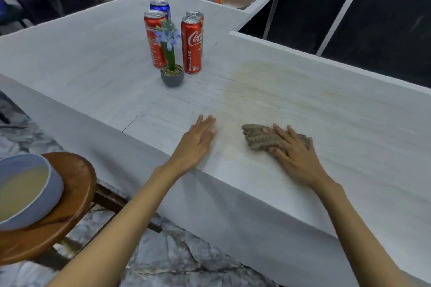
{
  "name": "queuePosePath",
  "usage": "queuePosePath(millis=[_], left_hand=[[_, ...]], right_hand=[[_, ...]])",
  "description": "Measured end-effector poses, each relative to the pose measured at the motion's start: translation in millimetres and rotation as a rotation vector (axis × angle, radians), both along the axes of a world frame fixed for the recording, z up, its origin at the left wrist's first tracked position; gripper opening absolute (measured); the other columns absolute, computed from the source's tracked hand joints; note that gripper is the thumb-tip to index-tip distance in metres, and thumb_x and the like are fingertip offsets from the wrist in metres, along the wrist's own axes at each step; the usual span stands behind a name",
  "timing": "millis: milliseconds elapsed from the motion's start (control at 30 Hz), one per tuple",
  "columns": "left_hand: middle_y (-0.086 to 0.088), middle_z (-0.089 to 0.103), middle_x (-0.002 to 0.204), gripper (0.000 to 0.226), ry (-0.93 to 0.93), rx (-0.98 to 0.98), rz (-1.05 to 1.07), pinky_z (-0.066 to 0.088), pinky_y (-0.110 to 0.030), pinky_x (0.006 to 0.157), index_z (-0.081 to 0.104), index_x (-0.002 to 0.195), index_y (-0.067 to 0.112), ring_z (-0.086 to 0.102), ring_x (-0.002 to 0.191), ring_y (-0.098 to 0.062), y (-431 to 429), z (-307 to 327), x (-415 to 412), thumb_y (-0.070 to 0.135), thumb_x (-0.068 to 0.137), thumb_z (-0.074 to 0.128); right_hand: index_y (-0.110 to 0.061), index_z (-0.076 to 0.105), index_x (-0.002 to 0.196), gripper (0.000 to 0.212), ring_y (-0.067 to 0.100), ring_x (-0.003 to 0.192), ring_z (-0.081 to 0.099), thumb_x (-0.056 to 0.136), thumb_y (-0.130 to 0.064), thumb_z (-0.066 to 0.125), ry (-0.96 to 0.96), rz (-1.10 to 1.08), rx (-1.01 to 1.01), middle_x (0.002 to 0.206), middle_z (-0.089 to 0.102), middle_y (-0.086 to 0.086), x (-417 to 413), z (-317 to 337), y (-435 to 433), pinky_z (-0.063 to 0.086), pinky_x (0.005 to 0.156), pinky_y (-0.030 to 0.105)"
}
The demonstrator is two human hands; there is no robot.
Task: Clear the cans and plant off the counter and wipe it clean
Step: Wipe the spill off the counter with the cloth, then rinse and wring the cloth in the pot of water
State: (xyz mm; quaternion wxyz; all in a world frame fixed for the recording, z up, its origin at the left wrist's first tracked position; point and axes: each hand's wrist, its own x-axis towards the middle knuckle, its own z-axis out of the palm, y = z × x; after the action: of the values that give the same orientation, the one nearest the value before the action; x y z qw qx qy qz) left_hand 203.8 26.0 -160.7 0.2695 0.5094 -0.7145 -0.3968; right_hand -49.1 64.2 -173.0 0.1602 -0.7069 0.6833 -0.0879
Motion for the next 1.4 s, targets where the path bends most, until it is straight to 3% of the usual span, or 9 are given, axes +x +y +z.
queuePosePath(millis=[100,267,333,433,600,933,1067,1167,1400], left_hand=[[0.011,0.021,0.153,0.043,0.060,0.018,0.055,0.008,-0.030,0.119,0.032,0.140,0.026,0.009,0.143,-0.004,14,5,29,0.032,0.098,0.032],[0.014,0.030,0.149,0.038,0.212,0.098,0.223,0.020,-0.015,0.105,0.043,0.133,0.036,0.027,0.135,0.002,24,7,92,0.034,0.095,0.041],[0.010,0.037,0.146,0.037,0.243,0.103,0.303,0.025,-0.019,0.106,0.045,0.131,0.035,0.035,0.131,-0.001,28,8,126,0.034,0.094,0.043],[0.008,0.048,0.131,0.040,0.342,0.140,0.442,0.030,-0.024,0.106,0.043,0.134,0.023,0.040,0.122,-0.005,38,12,182,0.031,0.095,0.042],[-0.007,0.061,0.117,0.031,0.806,0.299,0.563,0.047,-0.030,0.096,0.056,0.116,0.012,0.057,0.111,-0.019,51,6,291,0.027,0.088,0.052],[-0.012,0.062,0.096,0.020,0.618,0.490,0.886,0.049,-0.047,0.095,0.053,0.080,0.014,0.063,0.094,-0.026,40,-52,449,0.014,0.076,0.072],[-0.019,0.060,0.115,0.035,0.156,0.501,0.892,0.047,-0.043,0.095,0.053,0.092,0.014,0.057,0.110,-0.033,31,-95,463,0.024,0.069,0.078],[-0.017,0.053,0.127,0.064,-0.154,0.510,0.726,0.041,-0.036,0.093,0.044,0.122,0.003,0.050,0.117,-0.031,23,-113,455,0.025,0.071,0.076],[-0.020,0.059,0.121,0.046,-0.439,0.531,0.701,0.044,-0.037,0.091,0.051,0.120,0.000,0.056,0.113,-0.033,5,-139,440,0.021,0.082,0.065]], right_hand=[[-0.043,0.014,0.145,0.047,0.015,0.147,-0.003,0.099,-0.043,0.024,0.087,-0.156,-0.037,0.157,0.009,-0.016,23,5,-29,-0.008,0.114,0.057],[-0.026,0.042,0.137,0.042,0.014,0.146,0.004,0.101,-0.026,0.022,-0.222,0.044,0.102,0.154,0.026,-0.008,137,24,-35,-0.010,0.115,0.050],[-0.019,0.057,0.122,0.039,0.020,0.139,0.029,0.102,-0.026,0.023,-0.401,0.129,0.170,0.139,0.047,-0.002,192,37,-27,0.011,0.116,0.043],[-0.026,0.062,0.098,0.029,0.004,0.088,0.058,0.098,-0.037,0.035,-0.662,0.151,0.282,0.098,0.063,-0.009,272,54,-22,0.043,0.076,0.018],[-0.024,0.067,0.095,0.037,0.026,0.095,0.067,0.090,-0.051,0.044,-0.840,0.167,0.624,0.103,0.071,0.008,390,48,-36,0.052,0.091,0.041],[-0.020,0.064,0.095,0.019,0.018,0.090,0.064,0.090,-0.037,0.056,-0.770,0.258,1.034,0.097,0.068,0.003,539,-19,-78,0.051,0.085,0.030],[-0.012,0.066,0.090,0.014,0.014,0.082,0.059,0.081,-0.023,0.069,-0.336,0.444,0.765,0.094,0.067,0.002,568,-52,-86,0.049,0.074,0.015],[0.000,0.063,0.110,0.037,0.030,0.102,0.059,0.079,-0.020,0.069,-0.079,0.509,0.643,0.113,0.064,0.015,584,-83,-87,0.050,0.086,0.038],[0.000,0.054,0.120,0.037,0.032,0.113,0.055,0.084,-0.010,0.059,-0.054,0.417,0.496,0.122,0.059,0.019,590,-125,-81,0.045,0.091,0.033]])
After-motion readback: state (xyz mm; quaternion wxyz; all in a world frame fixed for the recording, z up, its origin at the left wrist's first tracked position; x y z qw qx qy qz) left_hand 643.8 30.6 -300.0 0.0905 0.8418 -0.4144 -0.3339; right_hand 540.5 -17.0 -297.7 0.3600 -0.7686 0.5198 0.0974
